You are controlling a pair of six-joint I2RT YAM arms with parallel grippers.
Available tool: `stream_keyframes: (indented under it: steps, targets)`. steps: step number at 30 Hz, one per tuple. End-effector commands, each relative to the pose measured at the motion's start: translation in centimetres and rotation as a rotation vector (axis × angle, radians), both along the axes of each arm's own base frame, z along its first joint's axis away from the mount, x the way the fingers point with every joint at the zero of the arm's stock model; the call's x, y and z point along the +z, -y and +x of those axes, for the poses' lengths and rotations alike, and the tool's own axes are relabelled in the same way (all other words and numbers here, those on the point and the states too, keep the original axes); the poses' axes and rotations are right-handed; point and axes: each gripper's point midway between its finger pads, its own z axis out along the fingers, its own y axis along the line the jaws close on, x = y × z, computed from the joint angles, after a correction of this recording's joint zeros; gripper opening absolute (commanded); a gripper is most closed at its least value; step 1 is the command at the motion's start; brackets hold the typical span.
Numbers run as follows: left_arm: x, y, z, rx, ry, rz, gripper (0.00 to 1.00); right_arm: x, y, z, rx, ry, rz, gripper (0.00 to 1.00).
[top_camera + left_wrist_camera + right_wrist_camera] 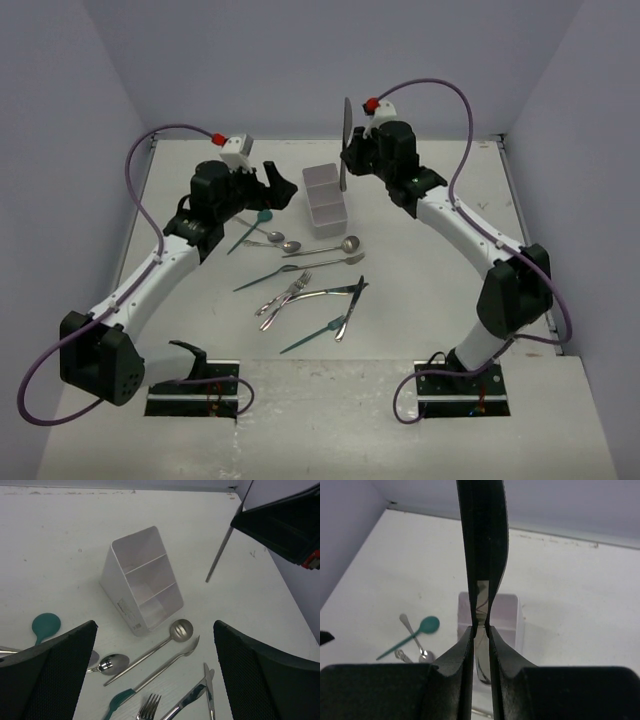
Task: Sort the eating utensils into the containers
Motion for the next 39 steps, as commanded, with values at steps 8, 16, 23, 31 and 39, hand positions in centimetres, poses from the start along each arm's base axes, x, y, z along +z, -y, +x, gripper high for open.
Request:
stream_keyframes:
  steps: [8,16,23,31,39]
  targets:
    - [0.9,-2.8,0.3,0.134,0.032,0.076,1.00,5.2,-5.7,7.8,-0.030,0.260,0.148,0.00]
    - [0.4,-3.9,0.6,0.181,0.022,0.119,1.00,0.4,-7.6,9.6,-0.046,0.218,0.180,0.00]
    - [-0.2,-4.7,0.8,0.224,0.012,0.139,1.00,-2.1,-7.3,7.9,-0.056,0.193,0.161,0.19]
    - [-0.9,-4.9,0.7,0.235,0.000,0.144,1.00,-0.1,-6.3,6.3,-0.090,0.214,0.134,0.55]
    - [-0.9,-5.3,-0.1,0.244,-0.006,0.136,1.00,5.7,-3.4,1.4,-0.156,0.235,0.187,0.99]
